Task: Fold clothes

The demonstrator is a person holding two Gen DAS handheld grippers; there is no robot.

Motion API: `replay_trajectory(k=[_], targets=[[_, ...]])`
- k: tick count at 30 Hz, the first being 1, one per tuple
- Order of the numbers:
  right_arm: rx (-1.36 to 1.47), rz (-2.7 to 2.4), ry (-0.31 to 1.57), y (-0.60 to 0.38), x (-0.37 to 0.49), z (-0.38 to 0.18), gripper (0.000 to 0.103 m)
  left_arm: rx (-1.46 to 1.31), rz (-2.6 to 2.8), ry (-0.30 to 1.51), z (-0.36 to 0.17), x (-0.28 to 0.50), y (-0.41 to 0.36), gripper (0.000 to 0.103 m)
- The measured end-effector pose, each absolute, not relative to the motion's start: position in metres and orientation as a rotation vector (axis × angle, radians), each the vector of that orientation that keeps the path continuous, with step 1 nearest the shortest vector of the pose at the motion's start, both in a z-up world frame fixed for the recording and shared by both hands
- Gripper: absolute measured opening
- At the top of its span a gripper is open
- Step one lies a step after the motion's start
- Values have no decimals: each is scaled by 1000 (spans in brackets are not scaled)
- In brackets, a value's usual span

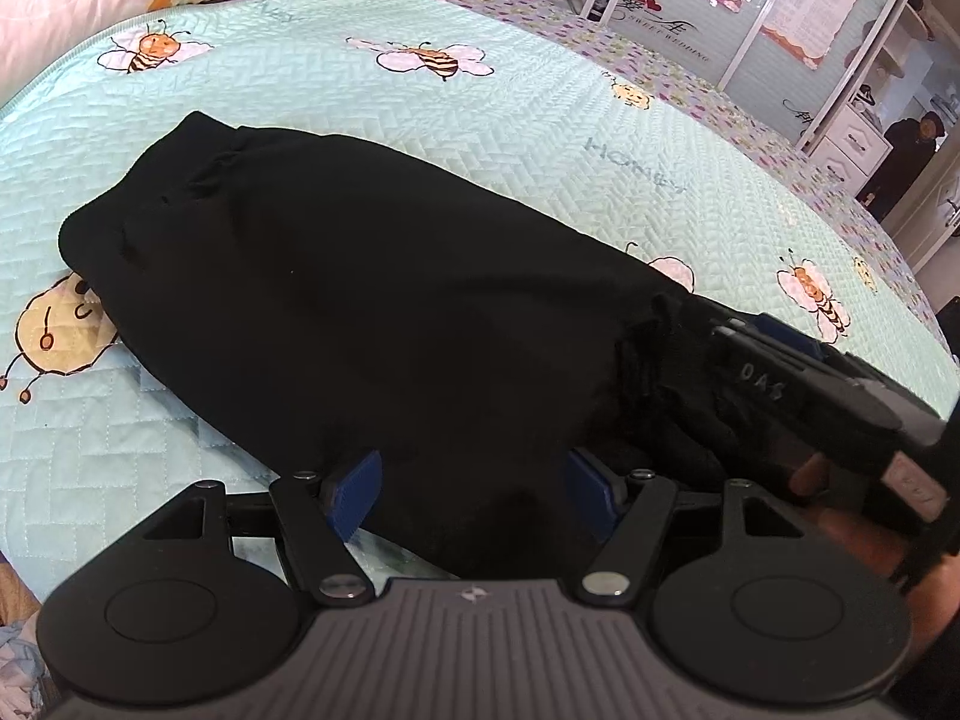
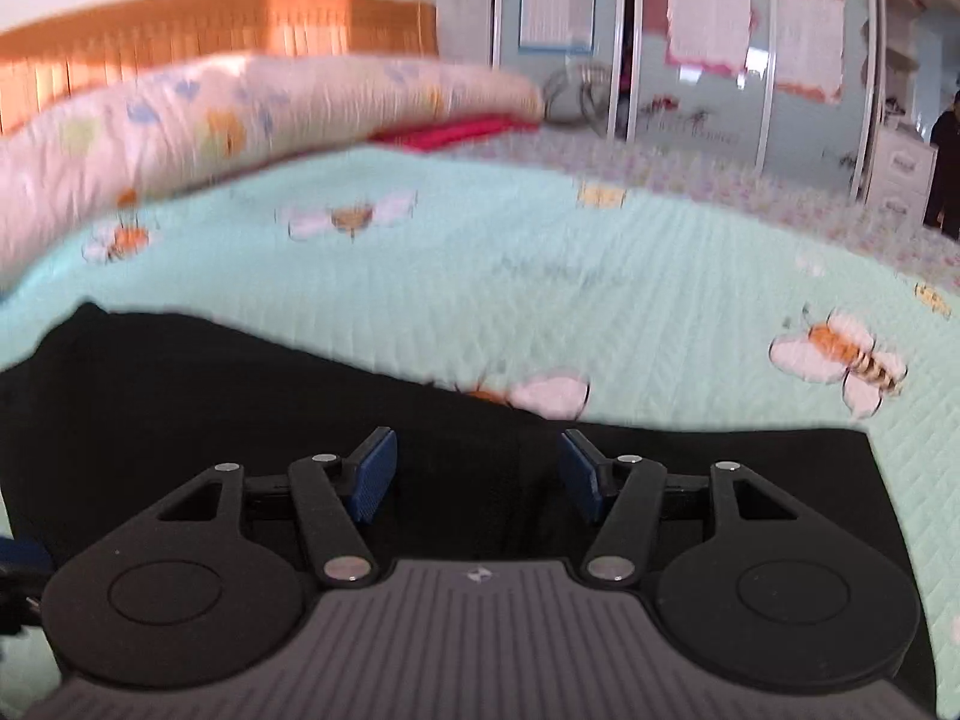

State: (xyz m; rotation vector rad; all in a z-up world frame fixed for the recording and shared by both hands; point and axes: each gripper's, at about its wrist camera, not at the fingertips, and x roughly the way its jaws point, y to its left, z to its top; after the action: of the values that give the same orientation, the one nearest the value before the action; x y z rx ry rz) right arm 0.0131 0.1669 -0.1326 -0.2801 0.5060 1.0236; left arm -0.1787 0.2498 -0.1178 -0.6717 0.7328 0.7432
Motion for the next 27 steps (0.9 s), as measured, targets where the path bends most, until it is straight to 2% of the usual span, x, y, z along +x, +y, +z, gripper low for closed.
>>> replay_trajectory(k=[5,11,13,18,27], targets=[[-400,1041,625,186,18,-152,61,-657,735,744,-117,-177,247,70],[-246,1049,543,143,12,-133,62,-680,740,726,-119,-187,254,70],[-224,1046,544,121,16,-133,70,-713,754,710,-123,-197,259,70],[-276,997,648,90,35,-165,71,-876,815,647,-134,-237,277,70],[-100,1015,573,53,17,-147,71,-1085,964,449,-139,-306,330,71]])
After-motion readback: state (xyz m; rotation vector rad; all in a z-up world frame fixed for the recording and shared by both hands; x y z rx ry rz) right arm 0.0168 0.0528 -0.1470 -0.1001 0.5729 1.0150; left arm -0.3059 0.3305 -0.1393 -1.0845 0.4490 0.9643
